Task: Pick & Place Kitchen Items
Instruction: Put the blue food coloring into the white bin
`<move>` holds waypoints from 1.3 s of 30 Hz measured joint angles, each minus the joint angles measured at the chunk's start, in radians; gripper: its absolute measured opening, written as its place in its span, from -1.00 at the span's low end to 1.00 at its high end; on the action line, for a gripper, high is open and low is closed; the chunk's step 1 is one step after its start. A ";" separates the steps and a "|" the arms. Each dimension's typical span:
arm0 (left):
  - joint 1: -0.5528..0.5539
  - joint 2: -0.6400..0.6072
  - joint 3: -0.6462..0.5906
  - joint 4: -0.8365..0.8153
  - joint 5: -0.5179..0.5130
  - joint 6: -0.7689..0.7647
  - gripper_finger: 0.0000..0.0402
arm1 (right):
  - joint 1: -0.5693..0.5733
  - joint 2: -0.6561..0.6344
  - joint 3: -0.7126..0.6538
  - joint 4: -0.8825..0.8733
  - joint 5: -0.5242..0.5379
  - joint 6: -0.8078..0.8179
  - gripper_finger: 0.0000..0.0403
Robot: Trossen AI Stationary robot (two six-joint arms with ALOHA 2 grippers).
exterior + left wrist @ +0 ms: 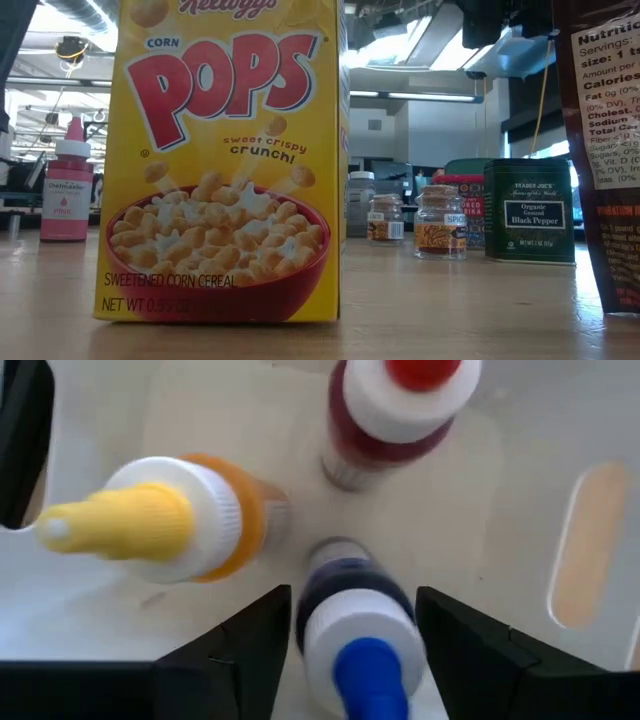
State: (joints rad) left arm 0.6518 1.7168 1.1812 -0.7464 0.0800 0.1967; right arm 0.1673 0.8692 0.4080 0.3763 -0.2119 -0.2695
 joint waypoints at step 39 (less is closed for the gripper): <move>-0.026 -0.005 0.074 -0.104 -0.105 -0.053 0.22 | 0.000 0.000 0.000 -0.015 0.002 0.000 0.11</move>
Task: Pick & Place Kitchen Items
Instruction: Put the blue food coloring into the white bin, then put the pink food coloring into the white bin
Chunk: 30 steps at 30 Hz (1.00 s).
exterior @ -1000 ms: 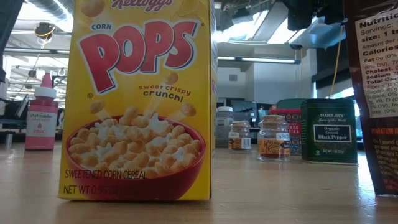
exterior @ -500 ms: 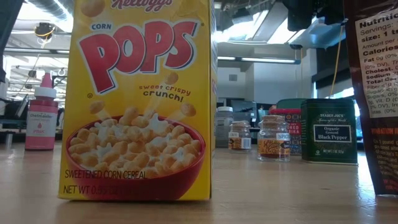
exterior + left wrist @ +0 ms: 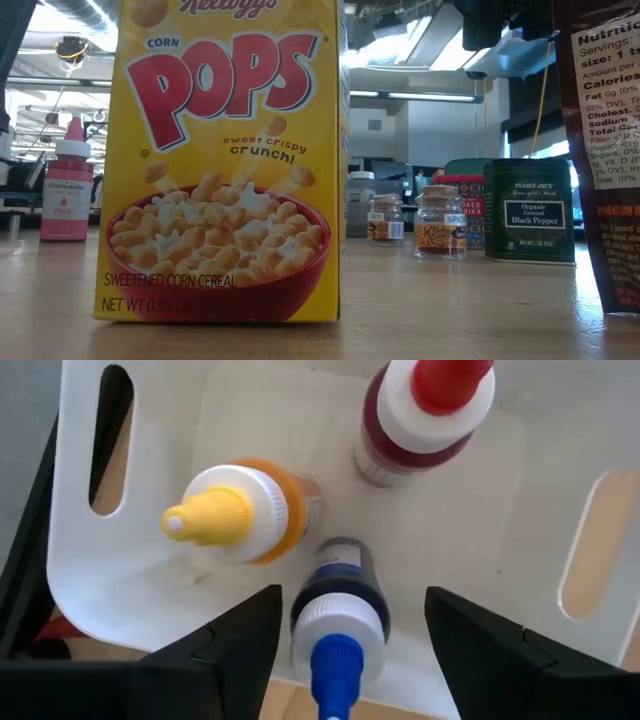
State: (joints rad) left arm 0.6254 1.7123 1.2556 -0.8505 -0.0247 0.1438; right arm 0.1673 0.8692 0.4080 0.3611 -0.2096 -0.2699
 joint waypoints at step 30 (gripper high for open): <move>-0.003 0.000 0.000 -0.024 -0.054 -0.036 0.38 | 0.000 0.000 0.000 -0.002 -0.002 0.000 0.11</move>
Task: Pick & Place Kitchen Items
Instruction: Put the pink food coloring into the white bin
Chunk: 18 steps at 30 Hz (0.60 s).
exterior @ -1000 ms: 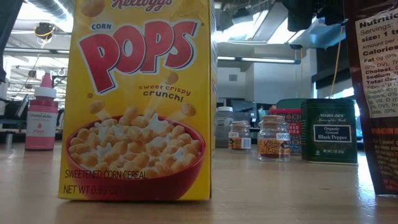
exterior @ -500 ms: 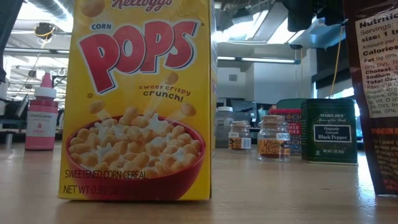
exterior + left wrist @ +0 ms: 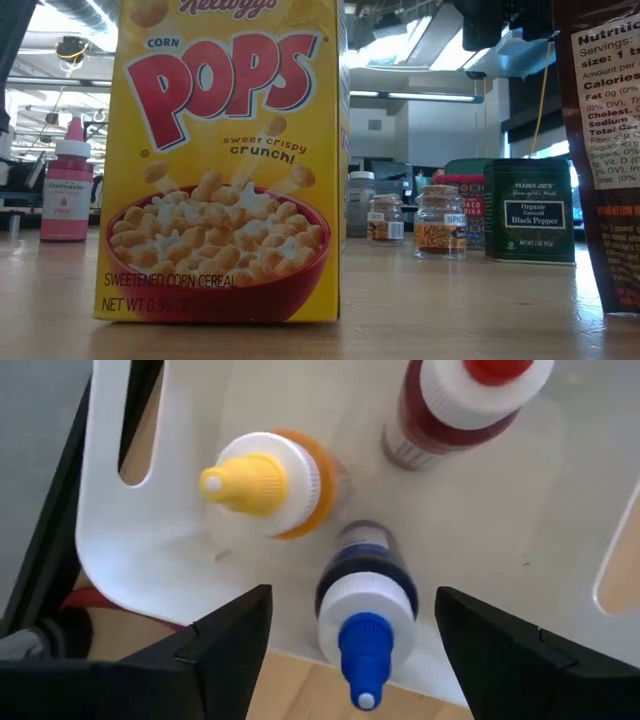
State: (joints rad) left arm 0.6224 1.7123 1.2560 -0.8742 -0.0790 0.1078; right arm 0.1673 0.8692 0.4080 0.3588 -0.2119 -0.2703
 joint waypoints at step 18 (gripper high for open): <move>0.000 0.000 0.000 0.023 0.006 -0.026 0.39 | 0.000 0.000 0.000 -0.004 0.000 0.000 0.12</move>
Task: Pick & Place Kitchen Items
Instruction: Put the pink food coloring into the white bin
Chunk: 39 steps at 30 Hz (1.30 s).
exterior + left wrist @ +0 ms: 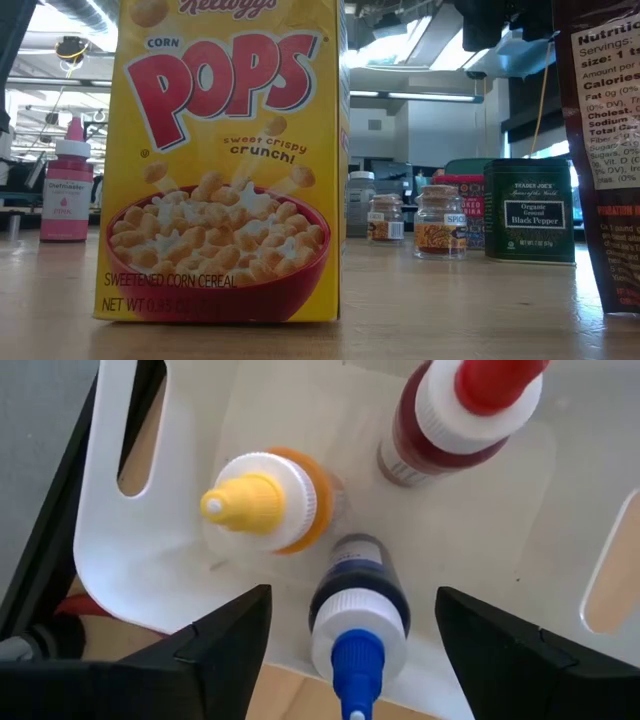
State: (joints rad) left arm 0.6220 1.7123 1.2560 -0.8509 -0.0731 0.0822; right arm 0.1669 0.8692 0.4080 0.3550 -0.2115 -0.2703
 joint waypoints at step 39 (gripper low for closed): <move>-0.255 -0.128 0.243 -0.601 -0.256 -0.260 0.66 | -0.004 0.000 0.000 -0.049 0.002 -0.034 0.12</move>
State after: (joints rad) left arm 0.3674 1.5838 1.4994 -1.4523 -0.3289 -0.1778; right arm 0.1630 0.8692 0.4080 0.3056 -0.2096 -0.3038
